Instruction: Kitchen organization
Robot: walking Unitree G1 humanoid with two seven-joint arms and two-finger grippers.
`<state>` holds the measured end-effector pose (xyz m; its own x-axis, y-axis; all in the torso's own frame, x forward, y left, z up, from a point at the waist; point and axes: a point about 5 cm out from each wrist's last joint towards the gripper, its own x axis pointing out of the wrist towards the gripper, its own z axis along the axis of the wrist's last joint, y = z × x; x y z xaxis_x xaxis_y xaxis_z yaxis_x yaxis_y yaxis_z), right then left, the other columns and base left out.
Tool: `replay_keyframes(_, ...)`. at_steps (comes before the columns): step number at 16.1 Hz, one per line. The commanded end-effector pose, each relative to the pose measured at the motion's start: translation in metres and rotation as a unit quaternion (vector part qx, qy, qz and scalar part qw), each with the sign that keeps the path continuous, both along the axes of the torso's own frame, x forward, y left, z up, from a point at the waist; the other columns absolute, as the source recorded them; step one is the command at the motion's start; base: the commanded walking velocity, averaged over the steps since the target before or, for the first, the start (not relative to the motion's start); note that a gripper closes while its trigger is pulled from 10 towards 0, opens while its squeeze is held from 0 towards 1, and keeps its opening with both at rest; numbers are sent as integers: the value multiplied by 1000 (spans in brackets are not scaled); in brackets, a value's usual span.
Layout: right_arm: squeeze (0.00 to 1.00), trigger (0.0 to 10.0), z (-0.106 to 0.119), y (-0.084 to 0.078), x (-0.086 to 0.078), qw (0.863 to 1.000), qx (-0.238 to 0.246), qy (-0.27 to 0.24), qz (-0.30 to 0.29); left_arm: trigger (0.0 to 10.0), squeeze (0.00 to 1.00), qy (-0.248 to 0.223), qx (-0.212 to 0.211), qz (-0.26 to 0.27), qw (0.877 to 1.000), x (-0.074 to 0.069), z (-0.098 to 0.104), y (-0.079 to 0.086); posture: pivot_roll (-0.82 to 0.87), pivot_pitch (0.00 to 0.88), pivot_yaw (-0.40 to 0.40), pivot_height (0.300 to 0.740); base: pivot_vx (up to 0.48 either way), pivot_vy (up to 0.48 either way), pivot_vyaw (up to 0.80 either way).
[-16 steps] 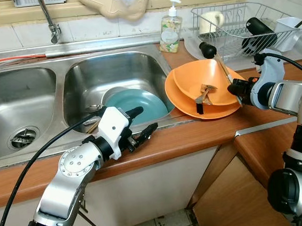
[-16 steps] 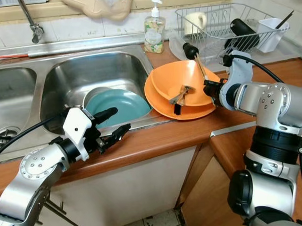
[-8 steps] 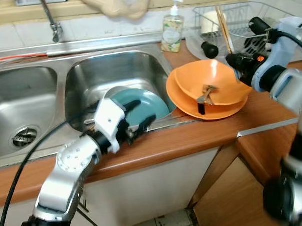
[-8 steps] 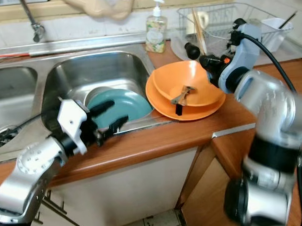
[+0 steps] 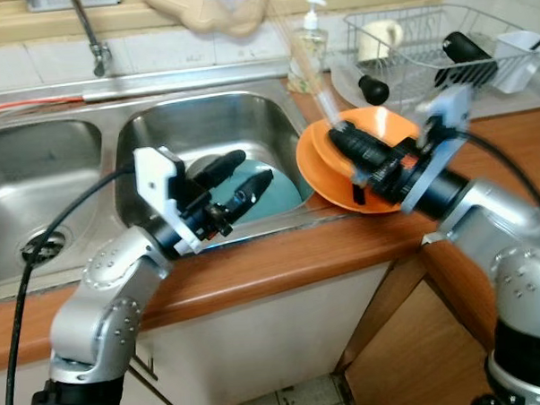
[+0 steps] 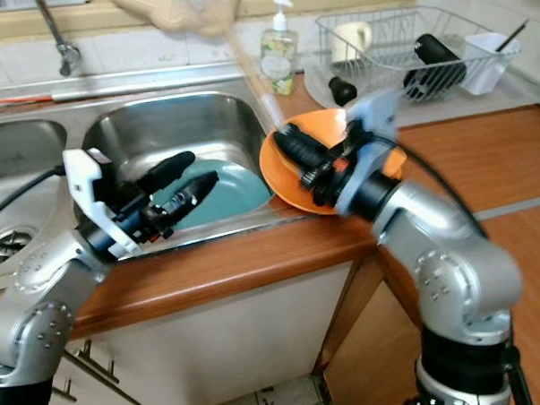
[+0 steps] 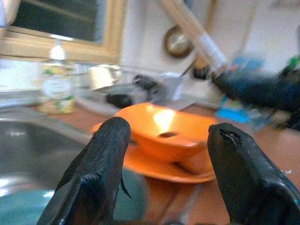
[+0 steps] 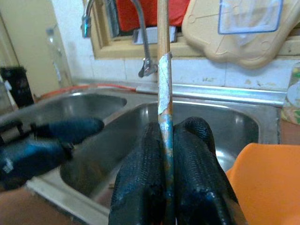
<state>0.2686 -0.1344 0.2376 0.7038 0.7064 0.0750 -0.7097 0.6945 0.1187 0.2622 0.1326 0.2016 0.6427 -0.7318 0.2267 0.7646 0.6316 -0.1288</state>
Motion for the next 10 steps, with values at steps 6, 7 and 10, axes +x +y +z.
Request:
replay_keyframes(6,0,0,-31,25,-11,996,-67,-18,63,10000,0,42,-95,-92,990,-6,4,-11,-27,0,-19,740,0,0,0)
replay_keyframes(7,0,0,-34,30,-12,994,-79,-24,71,9569,0,52,-134,-101,984,-3,4,-12,-32,0,-14,740,0,0,0)
replay_keyframes(10,0,0,-34,35,-13,993,-87,-46,72,1333,0,68,-170,-128,975,-3,6,-17,-36,0,-2,740,0,0,0)
